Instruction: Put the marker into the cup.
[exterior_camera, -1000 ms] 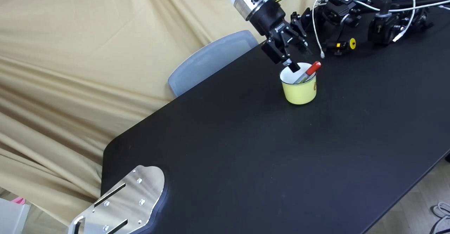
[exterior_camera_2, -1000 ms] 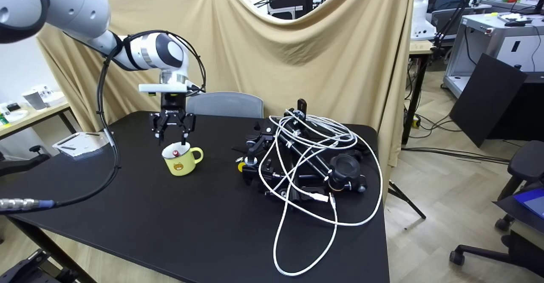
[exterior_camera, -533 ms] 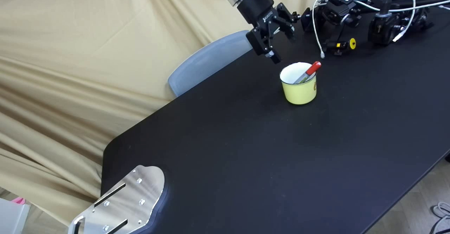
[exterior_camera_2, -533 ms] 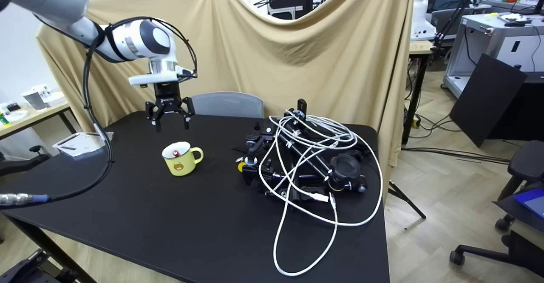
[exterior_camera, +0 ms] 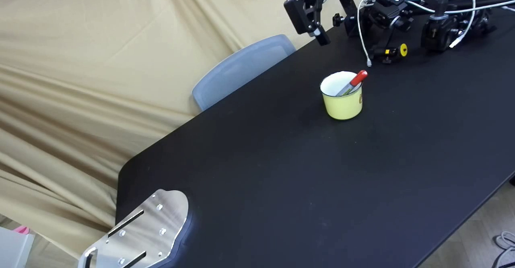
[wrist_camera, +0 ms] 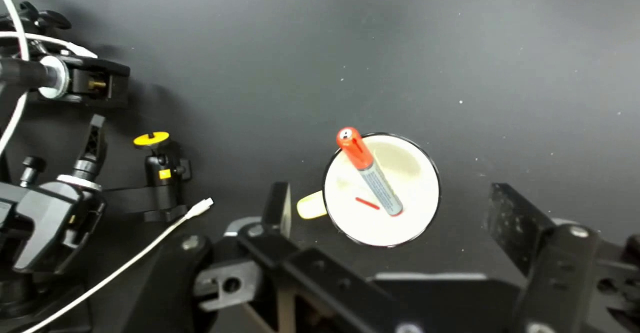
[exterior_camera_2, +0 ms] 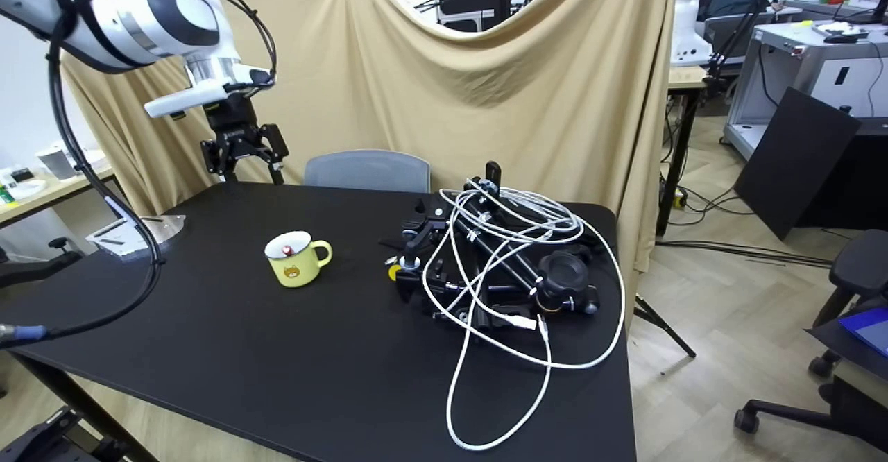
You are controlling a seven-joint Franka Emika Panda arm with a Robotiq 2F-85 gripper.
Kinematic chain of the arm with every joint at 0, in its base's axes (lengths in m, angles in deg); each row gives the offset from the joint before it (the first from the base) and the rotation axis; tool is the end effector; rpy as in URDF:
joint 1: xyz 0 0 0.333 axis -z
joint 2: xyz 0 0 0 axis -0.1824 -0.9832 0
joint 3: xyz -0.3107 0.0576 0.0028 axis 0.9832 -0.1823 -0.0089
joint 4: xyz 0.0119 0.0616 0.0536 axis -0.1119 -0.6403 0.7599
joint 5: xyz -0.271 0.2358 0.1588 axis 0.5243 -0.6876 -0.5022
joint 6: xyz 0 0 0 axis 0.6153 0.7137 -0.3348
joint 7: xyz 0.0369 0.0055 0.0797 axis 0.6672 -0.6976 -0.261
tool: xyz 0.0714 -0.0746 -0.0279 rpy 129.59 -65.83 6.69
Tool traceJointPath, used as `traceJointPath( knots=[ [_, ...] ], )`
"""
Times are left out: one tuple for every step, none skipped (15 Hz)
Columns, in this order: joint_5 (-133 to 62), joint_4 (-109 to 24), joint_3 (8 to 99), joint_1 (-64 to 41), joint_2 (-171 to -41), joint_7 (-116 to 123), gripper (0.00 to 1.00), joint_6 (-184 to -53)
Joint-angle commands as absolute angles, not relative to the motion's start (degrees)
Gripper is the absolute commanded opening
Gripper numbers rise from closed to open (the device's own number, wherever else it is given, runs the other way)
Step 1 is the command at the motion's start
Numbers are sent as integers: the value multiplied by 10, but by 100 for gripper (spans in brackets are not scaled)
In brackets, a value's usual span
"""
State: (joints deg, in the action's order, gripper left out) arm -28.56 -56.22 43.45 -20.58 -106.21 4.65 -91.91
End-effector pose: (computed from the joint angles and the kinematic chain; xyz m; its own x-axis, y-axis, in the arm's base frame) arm 0.5773 0.1495 0.3493 0.9436 0.2269 -0.2413 0.2661 -0.9531 0.1441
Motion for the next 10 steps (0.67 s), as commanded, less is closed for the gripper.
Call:
traceJointPath(
  knots=[
    [-264, -704, 440, -209, -940, 135, 100, -1003],
    [-261, -733, 440, -207, -914, 156, 100, -1022],
    [-261, -766, 439, -203, -885, 178, 100, -1039],
    [-261, -798, 438, -200, -857, 199, 100, -1056],
    [-258, -832, 437, -196, -826, 222, 100, -1072],
    [-259, -865, 435, -190, -795, 241, 100, -1085],
    [-259, -897, 433, -183, -765, 260, 100, -1097],
    [-256, -930, 431, -175, -734, 279, 100, -1109],
    [-250, -963, 429, -165, -705, 288, 100, -1118],
    [-252, -992, 430, -156, -681, 280, 100, -1124]
  ],
)
